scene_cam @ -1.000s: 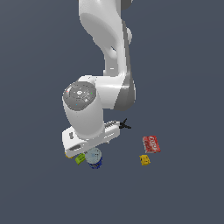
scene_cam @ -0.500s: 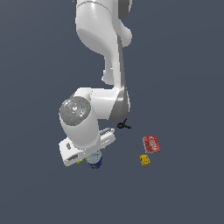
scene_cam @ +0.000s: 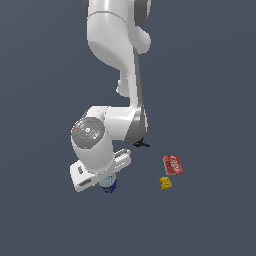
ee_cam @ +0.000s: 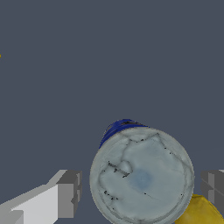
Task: Pick up a designated object from a clutter of objects.
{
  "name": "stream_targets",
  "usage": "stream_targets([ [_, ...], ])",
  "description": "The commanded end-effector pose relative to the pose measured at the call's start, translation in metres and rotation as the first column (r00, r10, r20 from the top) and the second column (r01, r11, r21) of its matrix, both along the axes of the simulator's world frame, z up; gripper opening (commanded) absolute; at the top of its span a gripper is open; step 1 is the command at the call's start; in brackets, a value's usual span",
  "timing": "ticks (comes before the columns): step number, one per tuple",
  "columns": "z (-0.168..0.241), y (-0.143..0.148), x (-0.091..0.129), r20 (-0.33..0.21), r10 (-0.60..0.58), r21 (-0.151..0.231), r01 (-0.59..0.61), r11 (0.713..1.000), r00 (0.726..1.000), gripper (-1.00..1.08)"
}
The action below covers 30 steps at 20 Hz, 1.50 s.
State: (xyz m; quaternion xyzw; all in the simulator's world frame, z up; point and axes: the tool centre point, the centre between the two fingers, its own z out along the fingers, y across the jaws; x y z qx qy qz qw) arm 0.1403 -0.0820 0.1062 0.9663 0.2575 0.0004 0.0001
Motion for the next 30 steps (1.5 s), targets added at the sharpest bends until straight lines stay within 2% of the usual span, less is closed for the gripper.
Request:
stream_targets([
  [1,-0.015,0.000,-0.001,-0.001,0.001,0.000,-0.001,1.000,1.000,1.00],
  [10,-0.032,0.000,0.001,-0.001,0.002,0.000,-0.002,1.000,1.000,1.00],
  [11,-0.032,0.000,0.001,-0.001,0.002,0.000,-0.002,1.000,1.000,-1.00],
  [23,-0.032,0.000,0.000,-0.002,0.002,0.000,-0.002,1.000,1.000,-1.00],
  [30,-0.020,0.003,-0.009,-0.002,0.002,0.000,-0.002,1.000,1.000,-1.00],
])
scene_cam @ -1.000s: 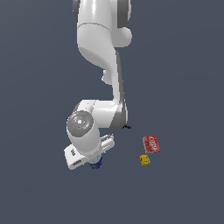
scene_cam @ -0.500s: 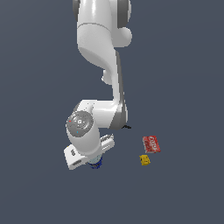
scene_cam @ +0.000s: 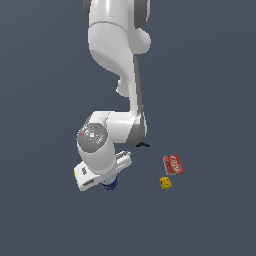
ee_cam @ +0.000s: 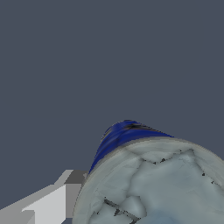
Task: Pick up a designated object from a clutter of objects.
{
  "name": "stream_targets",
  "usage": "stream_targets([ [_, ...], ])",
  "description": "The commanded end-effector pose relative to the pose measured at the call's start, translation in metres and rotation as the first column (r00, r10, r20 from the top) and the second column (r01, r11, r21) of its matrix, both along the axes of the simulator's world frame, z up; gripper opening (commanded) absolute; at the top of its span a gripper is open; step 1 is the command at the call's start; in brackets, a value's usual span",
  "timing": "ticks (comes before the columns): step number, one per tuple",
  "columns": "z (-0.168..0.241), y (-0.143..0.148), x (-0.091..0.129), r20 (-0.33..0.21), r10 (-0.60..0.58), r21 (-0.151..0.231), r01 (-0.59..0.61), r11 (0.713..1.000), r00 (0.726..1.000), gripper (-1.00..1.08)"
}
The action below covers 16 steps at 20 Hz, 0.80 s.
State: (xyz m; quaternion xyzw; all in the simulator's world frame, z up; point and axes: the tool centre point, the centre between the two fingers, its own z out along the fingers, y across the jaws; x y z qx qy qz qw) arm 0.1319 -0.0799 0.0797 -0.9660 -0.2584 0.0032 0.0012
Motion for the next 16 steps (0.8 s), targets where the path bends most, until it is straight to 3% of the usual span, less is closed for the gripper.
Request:
stream_targets([
  [1,0.009,0.002,-0.003,0.006,0.000,-0.001,0.000,1.000,1.000,-1.00],
  [16,0.094,0.025,-0.067,0.006,0.000,-0.001,0.000,1.000,1.000,-1.00],
])
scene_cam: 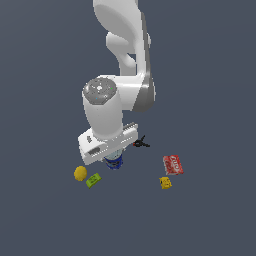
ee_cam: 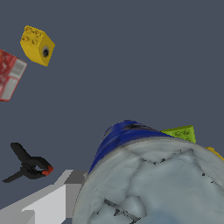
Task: Pick up a designated object from a clutter of objects.
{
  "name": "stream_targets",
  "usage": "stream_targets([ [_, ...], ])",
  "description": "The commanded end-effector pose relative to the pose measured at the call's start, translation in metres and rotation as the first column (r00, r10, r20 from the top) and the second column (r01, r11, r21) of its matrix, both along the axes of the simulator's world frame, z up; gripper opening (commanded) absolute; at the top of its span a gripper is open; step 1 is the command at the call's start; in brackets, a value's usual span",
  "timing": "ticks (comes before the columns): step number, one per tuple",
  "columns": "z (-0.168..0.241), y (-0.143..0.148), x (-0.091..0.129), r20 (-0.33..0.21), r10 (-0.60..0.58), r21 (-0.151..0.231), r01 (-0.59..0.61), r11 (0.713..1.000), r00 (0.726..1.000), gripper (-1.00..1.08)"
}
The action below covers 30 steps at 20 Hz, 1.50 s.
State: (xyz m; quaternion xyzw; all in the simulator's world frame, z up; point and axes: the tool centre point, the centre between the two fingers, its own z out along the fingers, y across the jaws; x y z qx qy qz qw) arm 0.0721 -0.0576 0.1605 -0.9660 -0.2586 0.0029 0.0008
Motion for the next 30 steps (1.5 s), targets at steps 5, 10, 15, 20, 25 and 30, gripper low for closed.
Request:
stream_targets([
  [5,0.049,0.013,-0.034,0.005,0.000,-0.001,0.000,1.000,1.000,-1.00],
  [10,0.085,0.023,-0.060,0.005,0.000,-0.002,0.000,1.000,1.000,-1.00],
  [15,0.123,0.033,-0.088,0.005,0.000,-0.002,0.000,1.000,1.000,-1.00],
  [20,0.163,0.044,-0.116,0.005,0.000,-0.002,0.000,1.000,1.000,-1.00],
  [25,0.204,0.055,-0.144,0.006,0.000,-0.001,0.000,1.000,1.000,-1.00],
  [30,0.237,0.064,-0.166,0.006,0.001,-0.001,-0.001,1.000,1.000,-1.00],
])
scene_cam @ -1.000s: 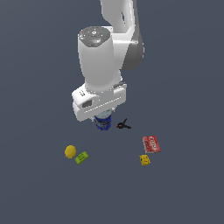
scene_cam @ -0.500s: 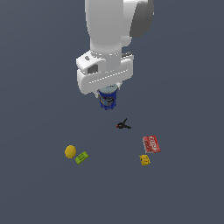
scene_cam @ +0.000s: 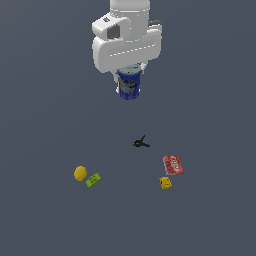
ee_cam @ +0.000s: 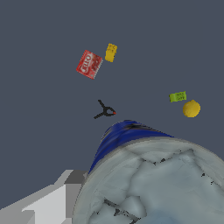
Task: Pick up a designated object from a clutter of objects.
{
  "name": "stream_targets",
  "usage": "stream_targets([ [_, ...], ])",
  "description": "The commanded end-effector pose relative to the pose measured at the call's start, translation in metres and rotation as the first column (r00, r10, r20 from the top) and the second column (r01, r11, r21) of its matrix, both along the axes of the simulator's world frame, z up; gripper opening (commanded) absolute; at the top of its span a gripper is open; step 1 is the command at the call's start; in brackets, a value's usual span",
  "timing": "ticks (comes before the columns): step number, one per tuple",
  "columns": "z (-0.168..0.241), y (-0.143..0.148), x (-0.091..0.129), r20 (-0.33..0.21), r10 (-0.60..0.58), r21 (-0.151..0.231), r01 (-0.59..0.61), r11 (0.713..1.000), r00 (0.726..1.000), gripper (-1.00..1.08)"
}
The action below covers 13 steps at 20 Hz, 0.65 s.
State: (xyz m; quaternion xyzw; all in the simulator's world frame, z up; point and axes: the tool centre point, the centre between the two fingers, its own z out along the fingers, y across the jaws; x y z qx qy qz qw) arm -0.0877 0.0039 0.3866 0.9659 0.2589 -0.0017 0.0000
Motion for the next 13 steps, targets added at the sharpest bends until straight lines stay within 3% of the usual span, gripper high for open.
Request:
stream_targets([
  [1,0.017,0.004,-0.010,0.003,0.000,0.000,0.000,1.000,1.000,-1.00],
  [13,0.050,0.013,-0.030,0.003,0.000,0.000,0.000,1.000,1.000,-1.00],
])
